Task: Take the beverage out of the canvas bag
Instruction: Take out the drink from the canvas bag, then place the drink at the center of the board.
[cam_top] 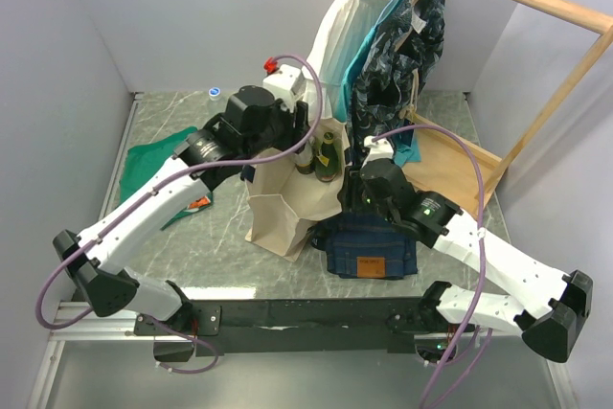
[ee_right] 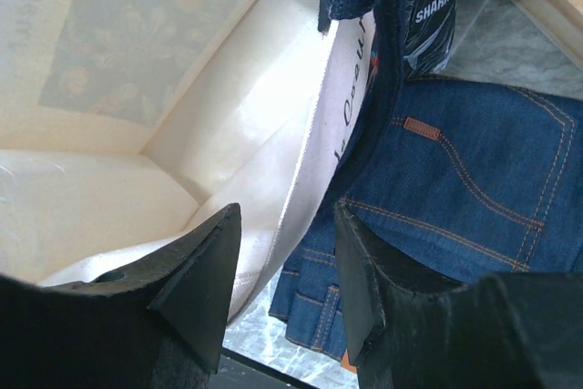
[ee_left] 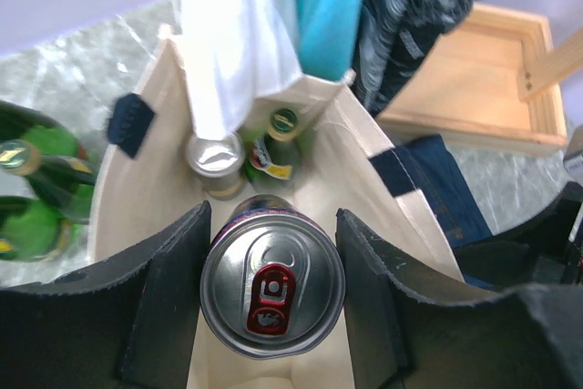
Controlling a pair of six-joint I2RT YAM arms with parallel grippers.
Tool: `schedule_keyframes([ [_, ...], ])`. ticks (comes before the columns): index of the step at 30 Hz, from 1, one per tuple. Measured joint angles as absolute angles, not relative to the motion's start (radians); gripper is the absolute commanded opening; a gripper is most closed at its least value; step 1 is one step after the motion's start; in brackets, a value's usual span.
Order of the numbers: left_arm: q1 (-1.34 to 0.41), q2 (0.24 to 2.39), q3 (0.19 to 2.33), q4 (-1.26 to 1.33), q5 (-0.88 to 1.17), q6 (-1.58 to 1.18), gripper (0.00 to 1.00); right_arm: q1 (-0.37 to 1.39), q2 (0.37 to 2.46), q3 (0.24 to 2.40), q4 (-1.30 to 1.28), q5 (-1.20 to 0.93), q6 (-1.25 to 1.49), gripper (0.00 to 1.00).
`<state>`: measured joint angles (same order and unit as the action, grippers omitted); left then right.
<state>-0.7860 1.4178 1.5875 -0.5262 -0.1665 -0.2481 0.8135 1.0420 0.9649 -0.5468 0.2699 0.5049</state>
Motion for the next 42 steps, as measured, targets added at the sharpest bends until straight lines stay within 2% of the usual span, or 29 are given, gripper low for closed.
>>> schedule_keyframes([
  [9,-0.768,1.364,1.588,-0.529,-0.278,-0.224,0.01,0.813,1.036,0.965,-0.547,0.27,0.505,0.52],
  [28,-0.647,1.246,1.586,-0.498,-0.36,-0.21,0.01,0.813,1.036,0.965,-0.553,0.27,0.504,0.53],
  [42,-0.511,1.166,1.376,-0.418,-0.47,-0.239,0.01,0.813,1.064,1.01,-0.562,0.26,0.495,0.53],
])
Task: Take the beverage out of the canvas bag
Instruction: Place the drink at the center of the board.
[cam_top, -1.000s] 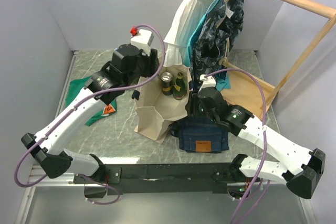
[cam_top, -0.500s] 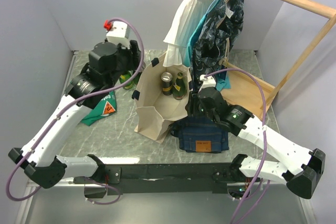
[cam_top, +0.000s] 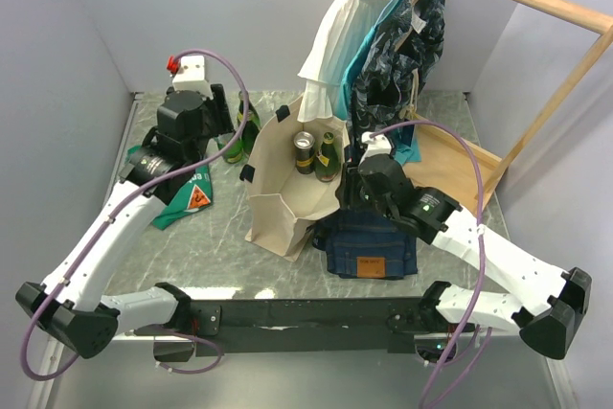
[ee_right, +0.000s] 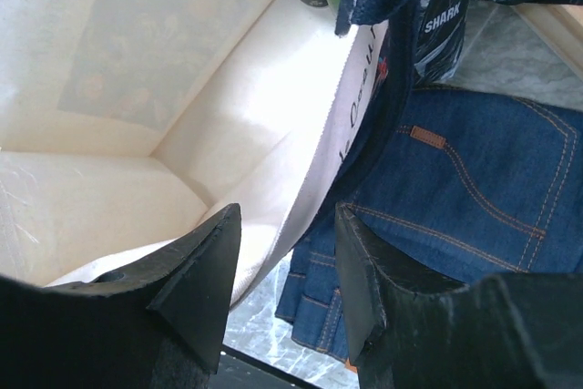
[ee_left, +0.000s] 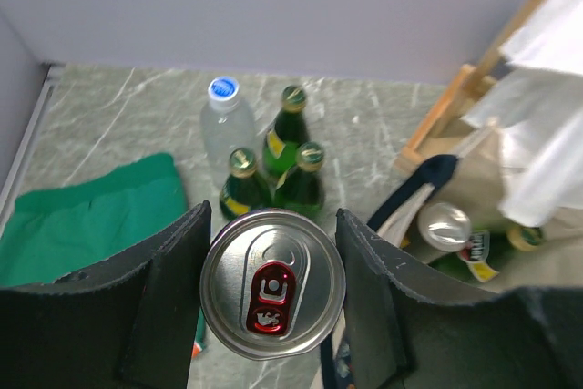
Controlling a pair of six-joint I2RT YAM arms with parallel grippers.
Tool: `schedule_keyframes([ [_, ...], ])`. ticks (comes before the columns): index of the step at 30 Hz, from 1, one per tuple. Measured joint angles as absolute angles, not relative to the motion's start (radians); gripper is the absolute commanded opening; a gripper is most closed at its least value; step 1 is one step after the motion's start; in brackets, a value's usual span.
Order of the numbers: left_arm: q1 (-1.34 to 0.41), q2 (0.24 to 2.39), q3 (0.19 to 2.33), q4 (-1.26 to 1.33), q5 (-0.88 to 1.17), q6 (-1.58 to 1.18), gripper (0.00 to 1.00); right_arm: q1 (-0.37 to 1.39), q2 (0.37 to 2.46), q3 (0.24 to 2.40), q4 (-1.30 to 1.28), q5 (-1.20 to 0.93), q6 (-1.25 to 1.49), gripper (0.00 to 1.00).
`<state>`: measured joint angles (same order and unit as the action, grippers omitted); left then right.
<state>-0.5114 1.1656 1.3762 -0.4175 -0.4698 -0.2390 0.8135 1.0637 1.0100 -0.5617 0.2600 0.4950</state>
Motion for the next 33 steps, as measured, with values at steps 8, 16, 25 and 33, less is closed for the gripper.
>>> schedule_keyframes([
  [8,-0.466,1.174,1.227,-0.363,-0.453,-0.297,0.01,0.813,1.069,1.015,-0.564,0.253,0.496,0.53],
  [16,-0.466,1.208,1.134,-0.272,-0.416,-0.336,0.01,0.813,1.069,1.015,-0.575,0.249,0.5,0.54],
  [25,-0.466,1.264,1.077,-0.172,-0.414,-0.339,0.01,0.813,1.069,1.034,-0.595,0.24,0.505,0.79],
  [33,-0.466,1.309,1.034,-0.086,-0.385,-0.339,0.01,0.813,1.062,1.037,-0.588,0.222,0.516,0.84],
])
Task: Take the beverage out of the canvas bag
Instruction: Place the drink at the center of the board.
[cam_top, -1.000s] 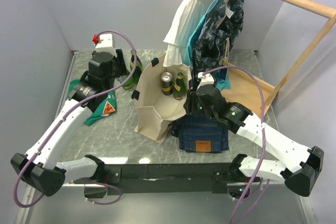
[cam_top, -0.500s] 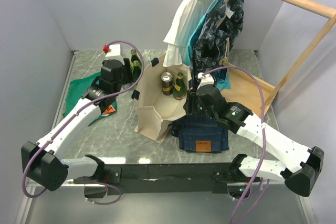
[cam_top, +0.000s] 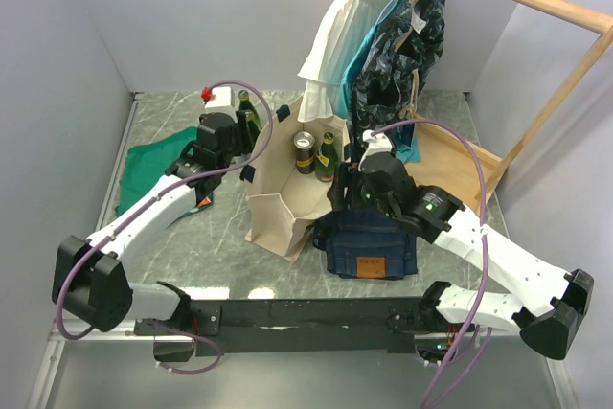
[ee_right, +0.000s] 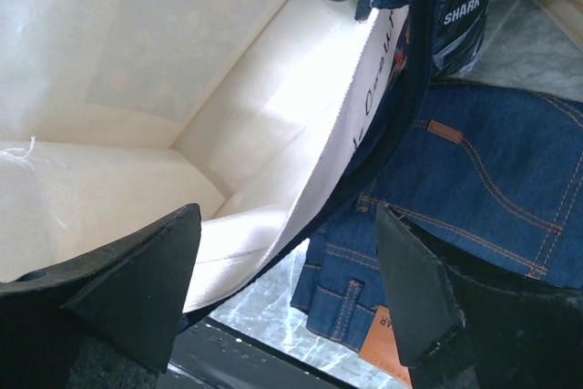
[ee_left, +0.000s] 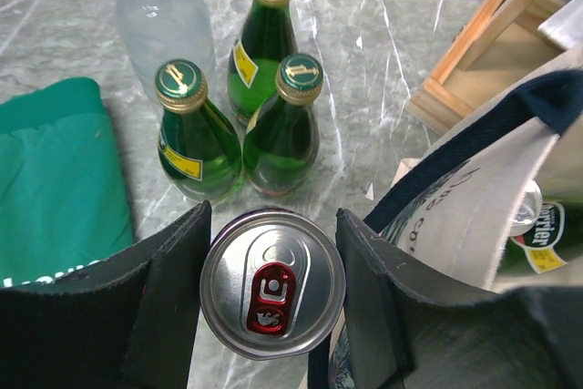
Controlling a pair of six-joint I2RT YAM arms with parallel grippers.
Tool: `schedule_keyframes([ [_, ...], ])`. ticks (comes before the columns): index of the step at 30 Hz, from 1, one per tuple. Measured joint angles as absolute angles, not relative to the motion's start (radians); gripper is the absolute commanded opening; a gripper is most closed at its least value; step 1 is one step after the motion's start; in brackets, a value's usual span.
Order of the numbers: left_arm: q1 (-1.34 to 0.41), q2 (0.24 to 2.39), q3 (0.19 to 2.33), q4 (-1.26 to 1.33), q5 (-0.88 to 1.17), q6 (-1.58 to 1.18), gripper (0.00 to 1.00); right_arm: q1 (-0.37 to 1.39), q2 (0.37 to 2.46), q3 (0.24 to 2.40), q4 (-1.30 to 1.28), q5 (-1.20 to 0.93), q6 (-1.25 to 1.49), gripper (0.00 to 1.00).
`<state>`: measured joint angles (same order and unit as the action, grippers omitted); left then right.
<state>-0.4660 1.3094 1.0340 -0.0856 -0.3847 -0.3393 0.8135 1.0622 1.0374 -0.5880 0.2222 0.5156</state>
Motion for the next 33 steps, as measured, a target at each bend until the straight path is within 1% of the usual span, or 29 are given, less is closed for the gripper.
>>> schedule_keyframes([
  [21,-0.466,1.47,0.949,0.084,-0.327,-0.358,0.01,0.813,1.065,1.066,-0.592,0.219,0.516,0.86],
  [33,-0.466,1.541,0.946,0.134,-0.312,-0.356,0.01,0.813,1.084,1.079,-0.594,0.219,0.516,0.87],
])
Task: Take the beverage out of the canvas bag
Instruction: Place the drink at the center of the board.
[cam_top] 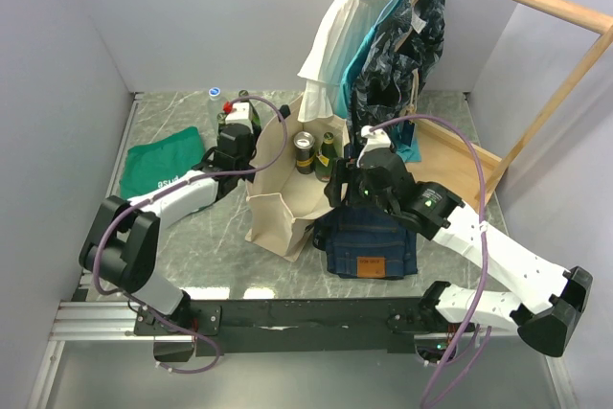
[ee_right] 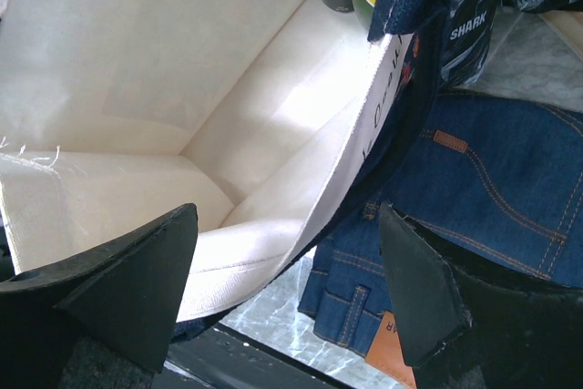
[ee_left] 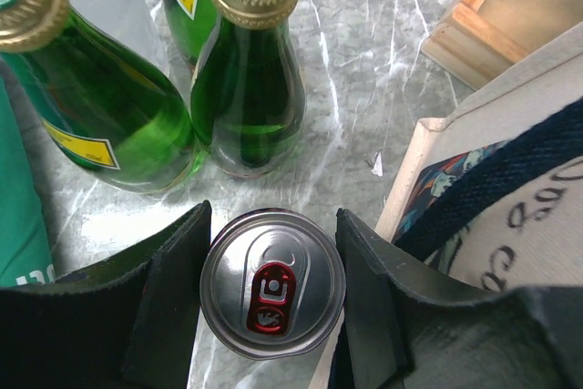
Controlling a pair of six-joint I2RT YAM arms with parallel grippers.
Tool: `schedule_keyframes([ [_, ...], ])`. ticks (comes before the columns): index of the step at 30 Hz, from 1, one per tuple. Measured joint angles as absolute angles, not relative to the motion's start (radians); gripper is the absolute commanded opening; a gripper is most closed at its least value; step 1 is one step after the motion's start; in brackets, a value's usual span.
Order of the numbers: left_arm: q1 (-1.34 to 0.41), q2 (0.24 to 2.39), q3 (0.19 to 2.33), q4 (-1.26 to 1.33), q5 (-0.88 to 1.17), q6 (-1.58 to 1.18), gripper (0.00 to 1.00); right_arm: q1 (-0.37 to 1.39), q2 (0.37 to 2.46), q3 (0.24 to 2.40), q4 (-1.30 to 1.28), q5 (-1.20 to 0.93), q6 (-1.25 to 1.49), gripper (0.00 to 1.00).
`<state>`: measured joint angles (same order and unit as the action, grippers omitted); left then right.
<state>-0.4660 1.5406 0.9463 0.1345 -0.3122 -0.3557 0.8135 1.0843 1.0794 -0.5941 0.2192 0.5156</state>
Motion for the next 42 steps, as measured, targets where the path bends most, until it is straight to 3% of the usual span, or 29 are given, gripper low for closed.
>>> schedule_keyframes([
  [10,-0.466,1.57,0.947,0.153,-0.312,-0.355,0.01,0.813,1.088,1.08,-0.595,0.219,0.516,0.87],
  [13,-0.466,1.575,0.95,0.153,-0.313,-0.355,0.15,0.813,1.088,1.08,-0.595,0.219,0.516,0.87],
  [14,-0.466,1.577,0.953,0.152,-0.313,-0.354,0.27,0.813,1.088,1.08,-0.595,0.219,0.516,0.87],
  [17,-0.466,1.581,0.957,0.153,-0.313,-0.354,0.42,0.813,1.088,1.08,-0.594,0.219,0.516,0.87],
  [22,-0.466,1.583,0.96,0.151,-0.313,-0.354,0.42,0.813,1.088,1.08,-0.594,0.219,0.516,0.87],
  [28,-0.466,1.583,0.962,0.146,-0.315,-0.357,0.55,0.813,1.088,1.08,-0.595,0.219,0.516,0.87],
  [35,-0.466,1.583,0.971,0.142,-0.323,-0.358,0.8,0.813,1.086,1.08,-0.595,0.219,0.522,0.87],
  [42,-0.466,1.583,0.984,0.145,-0.331,-0.361,0.84,0.818,1.073,1.08,-0.596,0.219,0.531,0.87],
])
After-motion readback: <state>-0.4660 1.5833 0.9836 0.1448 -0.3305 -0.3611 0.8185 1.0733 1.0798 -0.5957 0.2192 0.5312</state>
